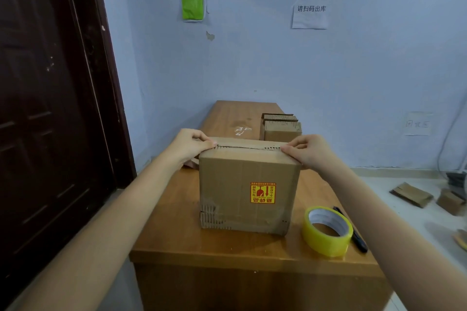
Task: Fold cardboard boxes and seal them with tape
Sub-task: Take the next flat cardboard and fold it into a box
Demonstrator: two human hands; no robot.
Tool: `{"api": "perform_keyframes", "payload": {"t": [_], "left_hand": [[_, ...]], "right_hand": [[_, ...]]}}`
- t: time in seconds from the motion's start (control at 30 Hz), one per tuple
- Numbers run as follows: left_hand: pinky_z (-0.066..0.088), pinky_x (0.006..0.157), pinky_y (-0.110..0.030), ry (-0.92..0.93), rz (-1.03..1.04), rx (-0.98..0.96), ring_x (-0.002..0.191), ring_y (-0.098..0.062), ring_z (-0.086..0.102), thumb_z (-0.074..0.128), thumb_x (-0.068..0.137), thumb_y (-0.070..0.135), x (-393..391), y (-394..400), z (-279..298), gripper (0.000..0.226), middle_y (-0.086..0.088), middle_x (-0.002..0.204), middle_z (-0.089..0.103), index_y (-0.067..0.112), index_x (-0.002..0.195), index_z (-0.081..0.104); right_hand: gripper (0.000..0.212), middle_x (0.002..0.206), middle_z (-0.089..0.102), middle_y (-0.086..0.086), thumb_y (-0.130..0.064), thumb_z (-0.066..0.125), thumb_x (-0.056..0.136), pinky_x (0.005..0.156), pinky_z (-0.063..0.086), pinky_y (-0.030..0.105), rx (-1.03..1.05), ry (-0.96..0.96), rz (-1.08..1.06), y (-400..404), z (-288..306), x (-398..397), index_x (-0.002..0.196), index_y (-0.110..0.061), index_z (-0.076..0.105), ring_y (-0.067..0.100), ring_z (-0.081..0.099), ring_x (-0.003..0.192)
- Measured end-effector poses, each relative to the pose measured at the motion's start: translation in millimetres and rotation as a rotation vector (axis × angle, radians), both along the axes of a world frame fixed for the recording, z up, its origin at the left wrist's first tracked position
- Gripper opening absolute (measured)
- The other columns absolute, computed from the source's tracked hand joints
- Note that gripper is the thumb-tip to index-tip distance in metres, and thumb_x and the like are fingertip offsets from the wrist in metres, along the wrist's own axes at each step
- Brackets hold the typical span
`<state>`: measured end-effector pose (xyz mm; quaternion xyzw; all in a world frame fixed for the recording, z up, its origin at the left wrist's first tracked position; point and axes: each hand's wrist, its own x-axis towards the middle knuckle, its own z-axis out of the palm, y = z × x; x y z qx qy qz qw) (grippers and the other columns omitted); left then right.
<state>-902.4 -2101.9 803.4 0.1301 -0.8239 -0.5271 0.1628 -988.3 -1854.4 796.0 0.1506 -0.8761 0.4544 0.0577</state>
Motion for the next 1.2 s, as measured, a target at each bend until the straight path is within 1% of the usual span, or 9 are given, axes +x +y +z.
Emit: {"api": "perform_keyframes", "payload": {"t": [0.13, 0.23, 0.4, 0.6, 0.73, 0.9, 1.0, 1.1, 1.2], "left_hand": [[0.057, 0.052, -0.040, -0.078, 0.021, 0.070, 0.077, -0.021, 0.062, 0.077, 0.078, 0.014, -1.0, -6.4, 4.7, 0.022, -0.006, 0.095, 0.058, 0.006, 0.087, 0.059], [0.057, 0.060, -0.042, -0.200, -0.009, 0.154, 0.072, -0.021, 0.064, 0.074, 0.081, 0.015, 1.2, -8.3, 8.7, 0.023, -0.011, 0.091, 0.063, 0.004, 0.096, 0.060], [0.059, 0.064, -0.047, -0.433, -0.145, 0.179, 0.090, -0.042, 0.067, 0.063, 0.088, 0.039, 8.0, -15.0, 7.8, 0.050, -0.028, 0.116, 0.057, 0.010, 0.127, 0.050], [0.059, 0.067, -0.047, -0.225, -0.152, 0.160, 0.087, -0.033, 0.068, 0.065, 0.089, 0.027, 19.9, -14.3, 12.7, 0.033, -0.015, 0.109, 0.063, 0.016, 0.119, 0.057], [0.060, 0.069, -0.037, 0.013, -0.246, 0.149, 0.095, -0.012, 0.065, 0.065, 0.088, 0.018, 26.4, -14.3, 14.5, 0.064, 0.001, 0.107, 0.066, 0.040, 0.140, 0.035], [0.059, 0.067, -0.027, 0.175, -0.260, 0.035, 0.090, -0.001, 0.063, 0.063, 0.089, 0.009, 30.5, -9.0, 0.4, 0.067, 0.003, 0.119, 0.057, 0.038, 0.142, 0.034], [0.054, 0.081, -0.022, 0.244, -0.262, -0.032, 0.108, -0.012, 0.057, 0.062, 0.087, 0.003, 31.2, -6.1, -21.1, 0.063, 0.004, 0.124, 0.051, 0.038, 0.135, 0.038], [0.044, 0.101, -0.026, 0.304, -0.282, -0.149, 0.125, -0.010, 0.044, 0.063, 0.086, 0.004, 29.7, -5.9, -59.0, 0.064, 0.006, 0.140, 0.042, 0.043, 0.129, 0.037], [0.043, 0.081, -0.001, 0.298, -0.248, -0.242, 0.126, -0.006, 0.038, 0.065, 0.085, 0.007, 30.5, -7.3, -94.3, 0.069, 0.013, 0.139, 0.036, 0.048, 0.130, 0.032]], "right_hand": [[0.007, 0.086, 0.069, 0.009, -0.016, 0.075, 0.082, 0.052, 0.053, 0.024, -0.183, -0.137, 0.029, 6.9, 4.5, -0.6, 0.085, -0.011, 0.070, 0.017, 0.065, 0.074], [0.034, 0.086, 0.067, 0.007, -0.013, 0.076, 0.080, 0.047, 0.054, 0.023, -0.275, -0.218, 0.018, 12.1, 4.3, 0.3, 0.112, -0.007, 0.063, 0.015, 0.066, 0.069], [0.040, 0.088, 0.071, 0.017, -0.040, 0.056, 0.094, 0.065, 0.060, 0.043, -0.061, -0.475, 0.091, 15.8, 6.7, 8.6, 0.115, -0.005, 0.058, 0.033, 0.072, 0.074], [0.027, 0.102, 0.067, 0.012, -0.032, 0.047, 0.099, 0.064, 0.059, 0.043, -0.129, -0.325, 0.212, 19.9, 10.6, 19.7, 0.114, -0.013, 0.059, 0.032, 0.069, 0.082], [0.031, 0.104, 0.064, 0.000, -0.017, 0.047, 0.100, 0.061, 0.053, 0.032, -0.308, -0.211, 0.275, 21.1, 10.8, 20.7, 0.128, -0.028, 0.044, 0.019, 0.064, 0.083], [0.044, 0.118, 0.058, 0.003, -0.014, 0.046, 0.099, 0.069, 0.054, 0.038, -0.427, -0.244, 0.297, 18.8, -9.6, 19.8, 0.136, -0.035, 0.040, 0.025, 0.061, 0.101], [0.023, 0.109, 0.056, 0.002, -0.037, 0.049, 0.098, 0.069, 0.056, 0.041, -0.471, -0.211, 0.198, 11.9, -25.4, 24.3, 0.118, -0.027, 0.049, 0.027, 0.061, 0.096], [0.022, 0.096, 0.057, 0.002, -0.040, 0.055, 0.093, 0.069, 0.058, 0.040, -0.492, -0.146, 0.050, 5.0, -48.1, 25.8, 0.093, -0.019, 0.049, 0.023, 0.058, 0.091], [0.022, 0.100, 0.059, 0.006, -0.031, 0.064, 0.089, 0.068, 0.057, 0.036, -0.448, -0.137, -0.039, 3.5, -71.6, 23.4, 0.086, -0.015, 0.048, 0.025, 0.059, 0.092]]}}
